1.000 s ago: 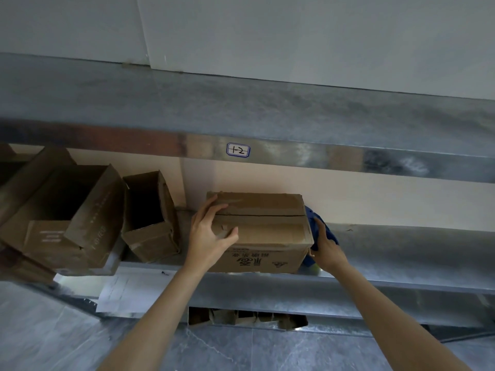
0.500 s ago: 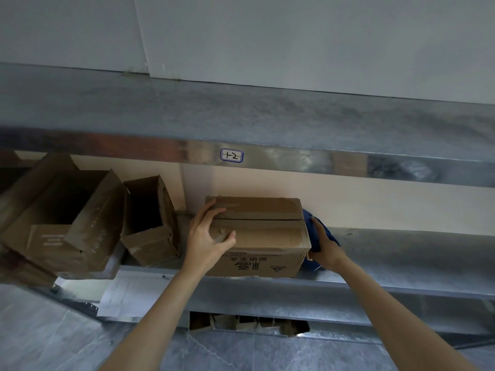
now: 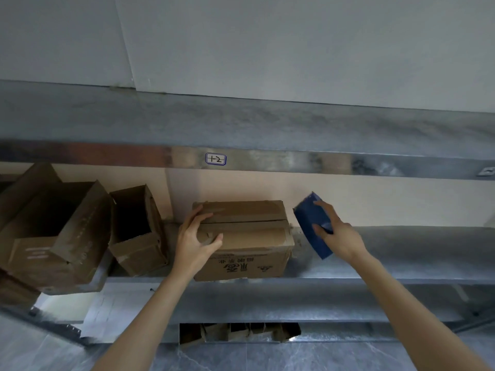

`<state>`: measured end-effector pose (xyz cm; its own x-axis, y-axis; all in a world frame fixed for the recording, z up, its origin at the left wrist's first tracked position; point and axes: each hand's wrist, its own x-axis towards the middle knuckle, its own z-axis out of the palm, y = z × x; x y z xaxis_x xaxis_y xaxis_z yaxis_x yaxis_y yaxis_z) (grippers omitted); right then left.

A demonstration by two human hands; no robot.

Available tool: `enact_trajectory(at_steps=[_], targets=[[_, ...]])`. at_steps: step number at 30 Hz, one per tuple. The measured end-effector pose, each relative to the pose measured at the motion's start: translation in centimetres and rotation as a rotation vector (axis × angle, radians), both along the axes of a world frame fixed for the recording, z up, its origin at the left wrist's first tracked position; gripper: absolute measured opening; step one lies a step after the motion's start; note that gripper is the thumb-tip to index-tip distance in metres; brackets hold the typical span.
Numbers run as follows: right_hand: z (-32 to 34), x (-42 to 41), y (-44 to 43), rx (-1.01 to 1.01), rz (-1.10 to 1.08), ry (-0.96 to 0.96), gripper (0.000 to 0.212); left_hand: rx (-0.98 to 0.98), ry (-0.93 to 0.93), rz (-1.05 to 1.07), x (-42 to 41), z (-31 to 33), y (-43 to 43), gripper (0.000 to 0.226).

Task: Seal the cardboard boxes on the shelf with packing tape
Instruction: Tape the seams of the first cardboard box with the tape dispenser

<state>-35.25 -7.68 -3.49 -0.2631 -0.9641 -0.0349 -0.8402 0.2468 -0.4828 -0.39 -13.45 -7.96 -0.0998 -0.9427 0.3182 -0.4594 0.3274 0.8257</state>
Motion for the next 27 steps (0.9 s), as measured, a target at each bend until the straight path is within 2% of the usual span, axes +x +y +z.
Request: enact_trajectory(at_steps=[7, 17, 23, 27], targets=[[5.9, 2.6, 0.4, -0.173, 0.135, 0.094, 0.039, 0.023, 0.014, -0.03, -1.0, 0.3, 0.2, 0.048], [6.9, 12.4, -3.5, -0.078, 0.521, 0.203, 0.049, 0.131, 0.116, -0.033, -1.6, 0.7, 0.5, 0.068], [6.7, 12.9, -4.5, 0.085, 0.628, 0.083, 0.055, 0.131, 0.107, -0.032, -1.3, 0.7, 0.5, 0.068], [6.0, 13.3, -4.3, 0.059, 0.588, 0.017, 0.052, 0.113, 0.083, -0.042, -1.5, 0.9, 0.7, 0.063]])
